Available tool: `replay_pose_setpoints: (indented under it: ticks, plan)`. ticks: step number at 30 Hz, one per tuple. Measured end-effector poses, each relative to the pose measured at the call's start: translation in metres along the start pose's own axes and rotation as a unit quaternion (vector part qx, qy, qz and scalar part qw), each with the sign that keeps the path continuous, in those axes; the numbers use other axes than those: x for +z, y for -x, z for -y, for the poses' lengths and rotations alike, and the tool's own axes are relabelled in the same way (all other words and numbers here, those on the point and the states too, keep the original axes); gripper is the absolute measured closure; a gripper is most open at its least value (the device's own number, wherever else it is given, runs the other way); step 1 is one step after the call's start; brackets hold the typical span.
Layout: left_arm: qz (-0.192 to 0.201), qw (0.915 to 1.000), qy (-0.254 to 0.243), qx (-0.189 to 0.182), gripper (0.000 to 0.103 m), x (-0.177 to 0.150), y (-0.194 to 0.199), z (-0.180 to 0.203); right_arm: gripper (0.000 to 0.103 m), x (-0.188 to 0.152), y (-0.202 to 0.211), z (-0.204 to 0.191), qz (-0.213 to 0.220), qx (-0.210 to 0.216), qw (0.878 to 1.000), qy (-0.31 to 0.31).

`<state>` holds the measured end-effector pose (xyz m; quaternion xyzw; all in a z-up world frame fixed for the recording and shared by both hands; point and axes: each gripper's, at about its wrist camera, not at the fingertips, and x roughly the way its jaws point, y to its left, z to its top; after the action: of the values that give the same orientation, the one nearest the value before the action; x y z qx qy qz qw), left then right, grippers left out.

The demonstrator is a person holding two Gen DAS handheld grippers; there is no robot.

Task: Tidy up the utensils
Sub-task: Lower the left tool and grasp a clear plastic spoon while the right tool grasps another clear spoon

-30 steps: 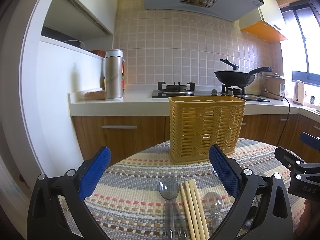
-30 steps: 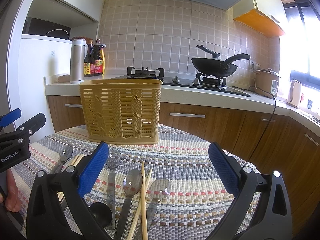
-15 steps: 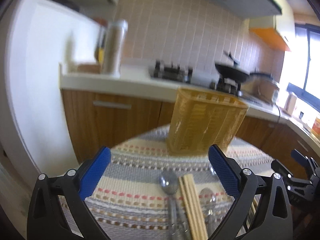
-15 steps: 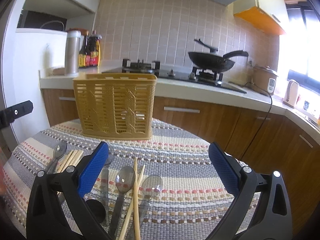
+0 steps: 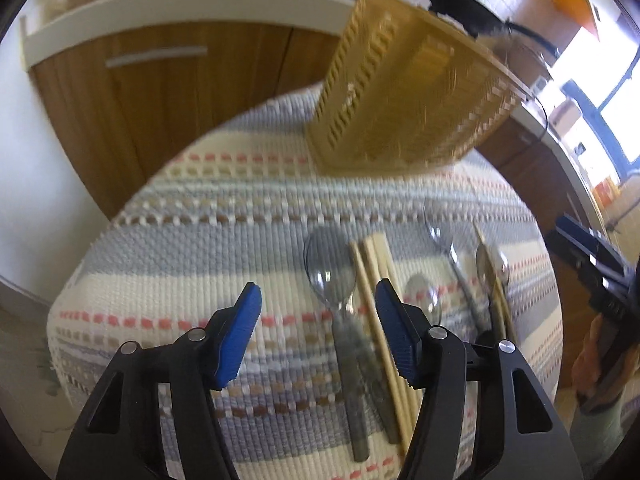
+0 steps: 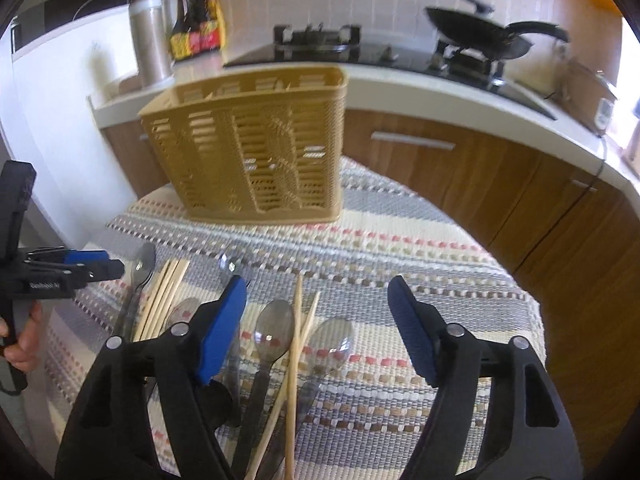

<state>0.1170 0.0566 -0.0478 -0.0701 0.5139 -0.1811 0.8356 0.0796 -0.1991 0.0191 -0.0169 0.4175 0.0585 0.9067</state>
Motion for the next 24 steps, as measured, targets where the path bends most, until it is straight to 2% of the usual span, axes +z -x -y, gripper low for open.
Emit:
replay_pose_setpoints:
  ticks: [5,12,15,17,20,21,22,24]
  plan:
    - [-0.037,0.9990,-0.027,-0.002,0.051,-0.019,-0.015,0.003,0.046,0.004,-0.015,-0.009,-0.044,0.032,0.998,0.007]
    - [-0.033,0.9962,-0.070,0.040,0.053,-0.028,-0.015,0.021,0.048,0.008,-0.025,-0.023,-0.057,0.033,0.998,0.024]
    - [-0.031,0.9934,-0.087,0.069,0.053,-0.031,-0.018,0.031,0.048,0.008,-0.030,-0.024,-0.062,0.029,0.997,0.027]
    - [-0.030,0.9924,-0.092,0.076,0.056,-0.029,-0.015,0.032,0.048,0.007,-0.033,-0.025,-0.066,0.026,0.997,0.028]
    - [-0.032,0.9933,-0.090,0.066,0.075,-0.028,-0.016,0.038,0.048,0.007,-0.035,-0.026,-0.068,0.020,0.997,0.036]
    - [-0.032,0.9932,-0.087,0.070,0.089,-0.028,-0.015,0.036,0.048,0.006,-0.035,-0.026,-0.070,0.020,0.997,0.038]
    - [-0.034,0.9935,-0.082,0.072,0.093,-0.028,-0.015,0.033,0.048,0.006,-0.036,-0.027,-0.071,0.020,0.997,0.040]
    - [-0.033,0.9957,-0.065,0.057,0.094,-0.028,-0.012,0.025,0.048,0.008,-0.038,-0.028,-0.074,0.018,0.996,0.045]
